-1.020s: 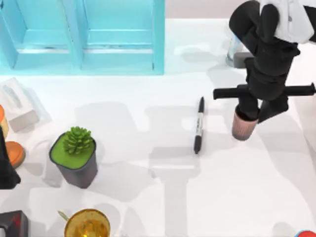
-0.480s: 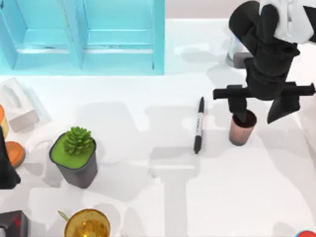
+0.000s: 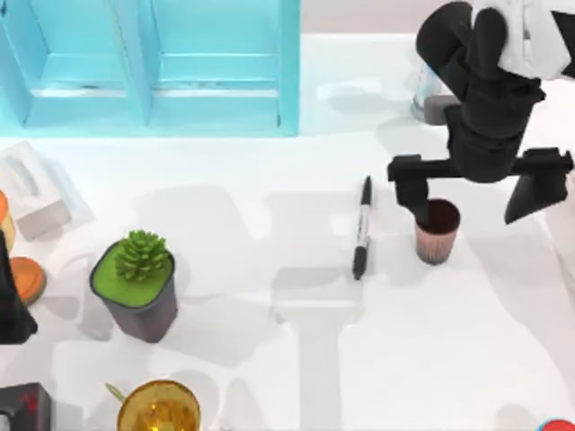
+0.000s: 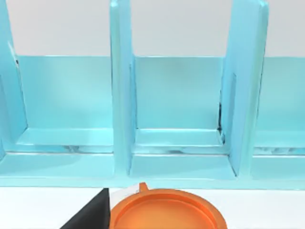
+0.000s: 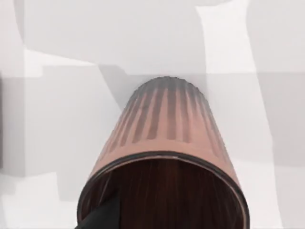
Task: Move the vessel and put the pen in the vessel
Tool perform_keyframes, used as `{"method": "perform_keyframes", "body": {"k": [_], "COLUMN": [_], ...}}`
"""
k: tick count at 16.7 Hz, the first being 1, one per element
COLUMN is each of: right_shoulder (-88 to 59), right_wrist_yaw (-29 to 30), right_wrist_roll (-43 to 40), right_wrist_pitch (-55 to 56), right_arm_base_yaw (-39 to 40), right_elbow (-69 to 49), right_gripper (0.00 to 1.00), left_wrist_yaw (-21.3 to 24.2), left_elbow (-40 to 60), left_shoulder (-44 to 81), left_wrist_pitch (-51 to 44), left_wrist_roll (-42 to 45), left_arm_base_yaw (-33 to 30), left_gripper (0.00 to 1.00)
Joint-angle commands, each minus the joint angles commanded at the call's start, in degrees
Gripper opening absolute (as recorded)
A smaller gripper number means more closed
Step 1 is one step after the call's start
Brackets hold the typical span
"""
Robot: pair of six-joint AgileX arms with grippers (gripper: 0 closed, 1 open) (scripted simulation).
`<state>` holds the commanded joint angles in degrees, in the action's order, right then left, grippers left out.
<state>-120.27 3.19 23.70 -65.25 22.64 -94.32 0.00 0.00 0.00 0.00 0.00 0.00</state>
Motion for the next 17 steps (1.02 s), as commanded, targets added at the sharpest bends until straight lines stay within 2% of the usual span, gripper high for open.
{"method": "perform_keyframes", "body": {"k": [7, 17], "right_shoulder": [-1.00, -4.71], "right_wrist_yaw": [0.03, 0.01], "right_wrist_roll": [0.05, -0.20], "right_wrist_pitch": [-3.94, -34.55], "right_arm_base_yaw": [-0.08, -0.32], "right_elbow": [-4.11, -39.20], "right_gripper": [1.00, 1.00], "left_wrist_yaw": [0.00, 0.00], "left_elbow": [0.00, 0.00], "left_shoulder": [0.00, 0.00], "left_wrist_pitch": [0.00, 0.00], "left_wrist_roll": [0.00, 0.00], "left_arm_base_yaw": [0.00, 0.00], "left_gripper": [1.00, 1.00]}}
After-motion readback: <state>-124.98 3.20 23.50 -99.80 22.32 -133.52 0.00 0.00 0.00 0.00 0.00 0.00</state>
